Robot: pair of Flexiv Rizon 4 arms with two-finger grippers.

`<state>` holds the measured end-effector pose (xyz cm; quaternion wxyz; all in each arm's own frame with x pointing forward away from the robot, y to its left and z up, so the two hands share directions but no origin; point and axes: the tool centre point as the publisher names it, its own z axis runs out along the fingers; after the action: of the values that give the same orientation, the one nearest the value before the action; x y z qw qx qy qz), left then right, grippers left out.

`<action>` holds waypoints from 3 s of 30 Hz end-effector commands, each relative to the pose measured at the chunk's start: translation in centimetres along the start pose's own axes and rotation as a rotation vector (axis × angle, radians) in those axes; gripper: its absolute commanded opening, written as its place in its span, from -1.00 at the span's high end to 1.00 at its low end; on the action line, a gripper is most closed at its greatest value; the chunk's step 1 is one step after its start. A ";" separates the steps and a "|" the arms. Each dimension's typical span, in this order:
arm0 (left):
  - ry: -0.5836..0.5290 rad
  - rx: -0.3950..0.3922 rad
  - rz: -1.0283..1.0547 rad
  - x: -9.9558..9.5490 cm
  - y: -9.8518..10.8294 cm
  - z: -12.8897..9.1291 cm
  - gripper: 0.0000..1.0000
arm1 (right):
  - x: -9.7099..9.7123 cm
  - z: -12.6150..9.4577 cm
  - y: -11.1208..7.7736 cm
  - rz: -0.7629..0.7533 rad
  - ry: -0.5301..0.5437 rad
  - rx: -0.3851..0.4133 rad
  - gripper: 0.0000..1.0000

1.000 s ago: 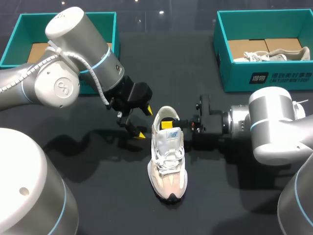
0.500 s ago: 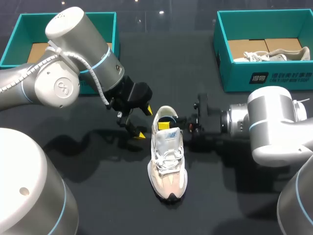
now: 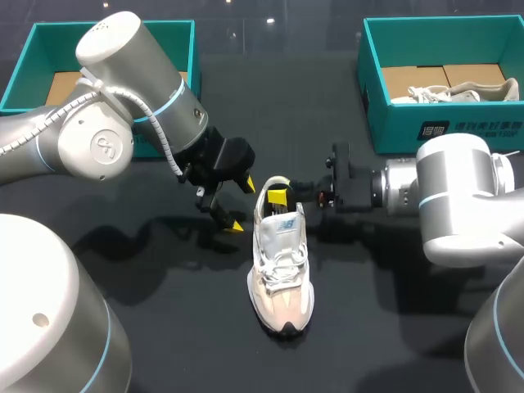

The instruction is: Take the shoe out of the shoebox, open the shoe tongue, remove and reinsert the insole, then place the shoe into the shoebox

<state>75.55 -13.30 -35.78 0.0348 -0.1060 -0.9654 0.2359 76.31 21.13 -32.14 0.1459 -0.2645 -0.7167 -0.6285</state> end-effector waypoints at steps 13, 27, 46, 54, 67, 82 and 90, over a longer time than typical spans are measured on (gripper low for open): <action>-0.002 -0.001 0.001 0.1 0.0 0.0 -1.00 | 0.9 -0.2 -3.9 0.120 -0.021 -0.003 1.00; -0.004 -0.005 -0.001 0.1 0.3 -0.2 -1.00 | 1.7 0.1 -1.4 -0.002 -0.020 0.024 -0.47; -0.017 -0.009 -0.004 0.1 1.1 -0.8 -1.00 | 2.0 -0.9 0.1 -0.062 -0.066 0.067 -0.52; -0.012 -0.013 0.008 0.1 1.4 -1.2 -1.00 | 2.1 -1.6 0.5 -0.072 -0.107 0.075 -0.58; 0.006 -0.028 0.059 0.7 2.5 -3.2 -1.00 | 1.3 -3.8 1.6 -0.059 -0.179 0.093 -0.58; 0.024 -0.070 0.087 1.2 5.3 -6.5 -1.00 | -0.5 -7.3 2.6 0.039 -0.255 0.192 -0.45; 0.041 -0.082 0.095 1.5 6.6 -8.2 -1.00 | -1.6 -8.4 3.0 0.124 -0.251 0.286 -0.47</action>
<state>76.44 -4.30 -32.17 0.0392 -0.1571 -0.9675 0.1943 77.79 13.65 -29.75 0.1007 -0.3691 -0.7628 -0.5213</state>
